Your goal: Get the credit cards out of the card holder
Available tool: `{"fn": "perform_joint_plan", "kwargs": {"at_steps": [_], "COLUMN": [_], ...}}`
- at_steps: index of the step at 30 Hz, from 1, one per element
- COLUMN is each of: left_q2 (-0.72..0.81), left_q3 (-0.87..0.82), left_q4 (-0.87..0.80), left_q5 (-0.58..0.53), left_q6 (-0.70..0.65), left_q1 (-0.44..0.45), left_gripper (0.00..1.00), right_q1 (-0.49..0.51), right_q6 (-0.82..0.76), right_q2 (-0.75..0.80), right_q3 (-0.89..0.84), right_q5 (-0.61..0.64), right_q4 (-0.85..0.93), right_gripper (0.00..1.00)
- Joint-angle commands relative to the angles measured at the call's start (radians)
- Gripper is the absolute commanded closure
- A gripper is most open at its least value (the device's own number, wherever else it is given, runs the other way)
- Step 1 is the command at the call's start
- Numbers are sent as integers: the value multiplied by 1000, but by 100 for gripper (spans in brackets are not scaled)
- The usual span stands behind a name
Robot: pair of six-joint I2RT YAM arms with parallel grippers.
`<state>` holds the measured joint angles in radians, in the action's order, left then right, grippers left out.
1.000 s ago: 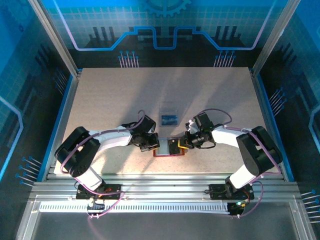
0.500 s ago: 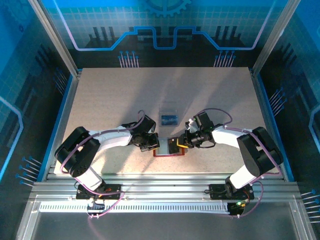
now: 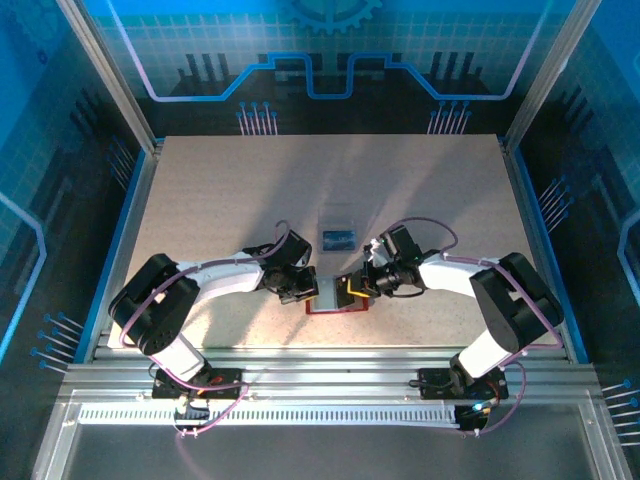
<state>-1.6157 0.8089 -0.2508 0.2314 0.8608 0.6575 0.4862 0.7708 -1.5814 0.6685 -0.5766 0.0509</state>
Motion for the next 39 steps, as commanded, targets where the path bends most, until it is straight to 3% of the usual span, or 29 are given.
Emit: {"fn": "perform_joint_plan", "kwargs": {"at_steps": [1, 8, 16, 23, 35, 39], "left_q2": [15, 48, 120, 211, 339, 371], "left_q3": [20, 32, 13, -72, -187, -222], "left_q4": [-70, -90, -76, -6, 10, 22], "left_q5": [-16, -35, -56, -50, -44, -47], "left_q6": [-20, -17, -1, 36, 63, 79], "left_q1": [5, 4, -3, -35, -89, -99], "left_gripper": [98, 98, 97, 96, 92, 91], "right_q1": [10, 9, 3, -5, 7, 20], "right_q6": [10, -24, -144, -375, -918, -1079], "right_q2": [20, 86, 167, 165, -4, -34], "right_q3": [-9, 18, 120, 291, 632, 697], "right_q5": [16, 36, 92, 160, 369, 338], "right_q4": [-5, 77, 318, 561, 943, 983], "right_gripper": [92, 95, 95, 98, 100, 100]}}
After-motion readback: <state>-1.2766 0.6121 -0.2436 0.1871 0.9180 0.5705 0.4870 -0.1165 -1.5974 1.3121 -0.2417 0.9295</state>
